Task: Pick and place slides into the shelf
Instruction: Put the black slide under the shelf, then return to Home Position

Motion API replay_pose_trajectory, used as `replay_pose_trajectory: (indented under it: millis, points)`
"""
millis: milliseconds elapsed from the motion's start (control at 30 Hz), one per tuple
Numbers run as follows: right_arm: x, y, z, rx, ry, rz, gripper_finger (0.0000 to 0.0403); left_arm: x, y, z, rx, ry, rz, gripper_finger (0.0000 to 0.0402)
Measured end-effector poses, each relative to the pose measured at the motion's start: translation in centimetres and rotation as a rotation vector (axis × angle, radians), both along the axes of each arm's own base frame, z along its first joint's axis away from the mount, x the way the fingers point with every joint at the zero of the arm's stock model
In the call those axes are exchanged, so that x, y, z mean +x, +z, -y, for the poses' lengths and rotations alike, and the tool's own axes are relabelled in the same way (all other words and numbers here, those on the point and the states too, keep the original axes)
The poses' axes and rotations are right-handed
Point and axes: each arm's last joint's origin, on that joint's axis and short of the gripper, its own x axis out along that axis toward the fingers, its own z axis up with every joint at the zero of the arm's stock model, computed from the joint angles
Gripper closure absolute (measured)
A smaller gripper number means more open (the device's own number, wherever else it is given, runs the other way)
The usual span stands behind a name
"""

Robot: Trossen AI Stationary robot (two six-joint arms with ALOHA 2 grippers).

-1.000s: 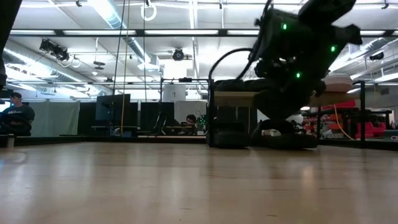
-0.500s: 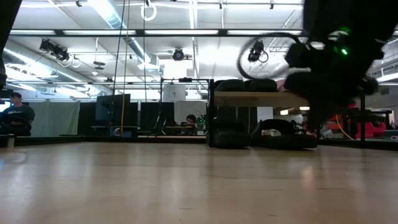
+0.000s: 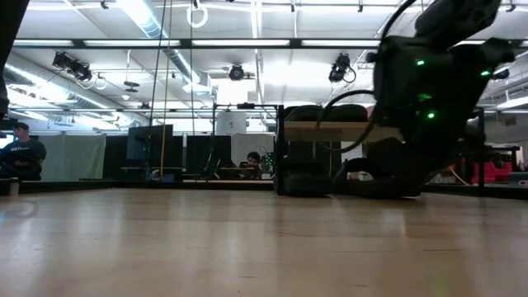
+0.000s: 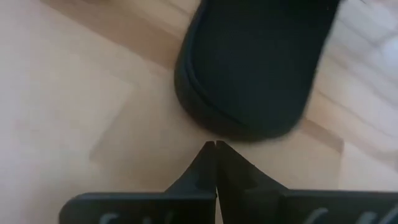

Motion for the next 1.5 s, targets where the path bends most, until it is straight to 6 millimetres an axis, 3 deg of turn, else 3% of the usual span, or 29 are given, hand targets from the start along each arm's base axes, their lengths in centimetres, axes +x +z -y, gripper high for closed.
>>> replay_pose_trajectory:
  millis: [267,467,567,700,933,1100,1300,1400,1500]
  points:
    - [1.0,-0.1,3.6,0.014,0.005,-0.048,0.0403,0.0,0.0,0.0,0.0,0.0,-0.001,0.0294]
    - [2.0,0.1,4.2,0.055,0.06,-0.015,0.0403,0.0,0.0,0.0,0.0,0.0,0.0,0.0294]
    - [2.9,0.8,2.7,0.065,0.112,0.024,0.0399,0.0,0.0,0.0,0.0,-0.001,0.0,0.0294]
    - [4.3,3.2,-0.8,0.08,0.216,0.087,0.0393,0.0,0.0,0.0,-0.001,-0.001,-0.006,0.0294]
    - [4.7,11.3,-6.3,0.051,0.586,0.101,0.039,-0.9,0.2,0.1,-0.004,0.0,-0.034,0.0294]
    - [2.7,17.3,-8.8,0.031,0.779,0.244,0.039,-5.3,3.4,0.5,0.002,0.018,0.123,0.0294]
    - [-4.4,24.5,-7.6,-0.109,0.806,0.499,0.0388,-13.6,6.0,1.8,-0.158,-0.075,0.279,0.0294]
    - [-7.7,26.5,-6.1,-0.125,0.806,0.618,0.0389,-18.2,7.2,2.6,-0.241,-0.141,0.405,0.0294]
    - [-9.7,26.7,-5.2,-0.16,0.854,0.666,0.0389,-21.8,7.4,3.3,-0.327,-0.255,0.477,0.0294]
